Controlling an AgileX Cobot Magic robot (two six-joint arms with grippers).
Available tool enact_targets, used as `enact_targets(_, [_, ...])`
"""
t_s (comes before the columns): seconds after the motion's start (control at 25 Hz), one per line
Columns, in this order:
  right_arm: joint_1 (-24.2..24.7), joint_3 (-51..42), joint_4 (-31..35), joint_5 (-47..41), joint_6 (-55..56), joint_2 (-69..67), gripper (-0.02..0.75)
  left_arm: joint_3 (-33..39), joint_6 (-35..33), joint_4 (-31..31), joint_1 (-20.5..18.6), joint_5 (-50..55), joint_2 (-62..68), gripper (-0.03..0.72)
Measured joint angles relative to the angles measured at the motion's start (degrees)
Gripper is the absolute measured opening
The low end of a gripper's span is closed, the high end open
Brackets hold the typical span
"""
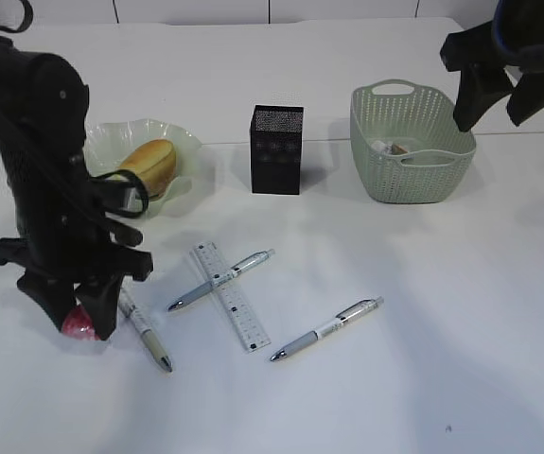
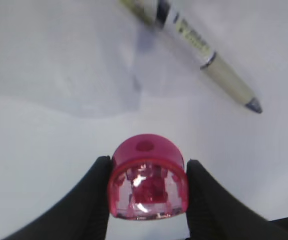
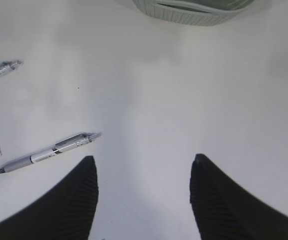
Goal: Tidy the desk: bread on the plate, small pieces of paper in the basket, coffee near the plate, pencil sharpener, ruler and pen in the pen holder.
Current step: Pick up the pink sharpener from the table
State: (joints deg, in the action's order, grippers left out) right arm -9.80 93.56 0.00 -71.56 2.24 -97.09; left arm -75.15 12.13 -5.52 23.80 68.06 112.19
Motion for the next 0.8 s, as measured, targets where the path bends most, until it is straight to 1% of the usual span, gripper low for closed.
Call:
enact_targets(0.16, [0.00, 0.00, 0.00, 0.00, 0.00, 0.00, 0.460, -5.73, -0.03, -0.31, 0.00, 0.33, 0.13, 0.289])
enact_targets(0.44, [0.00, 0.00, 0.00, 0.00, 0.00, 0.00, 0.460, -15.32, -0.38, -3.06, 0.00, 1.25, 0.26, 0.289])
enact_targets(0.64, [0.00, 0.00, 0.00, 0.00, 0.00, 0.00, 0.460, -20.99, -2.05, -3.85, 0.00, 1.40, 0.30, 0.289])
enact_targets(0.68, [0.00, 0.00, 0.00, 0.00, 0.00, 0.00, 0.460, -21.97, -2.44, -3.96, 0.00, 1.50, 0.30, 0.307])
enact_targets(0.72, [0.00, 0.00, 0.00, 0.00, 0.00, 0.00, 0.460, -22.85, -2.83, -4.13, 0.00, 1.62, 0.30, 0.290])
enact_targets(0.8, [0.00, 0.00, 0.00, 0.00, 0.00, 0.00, 0.460, -24.14, -4.02, -4.23, 0.00, 1.62, 0.30, 0.289])
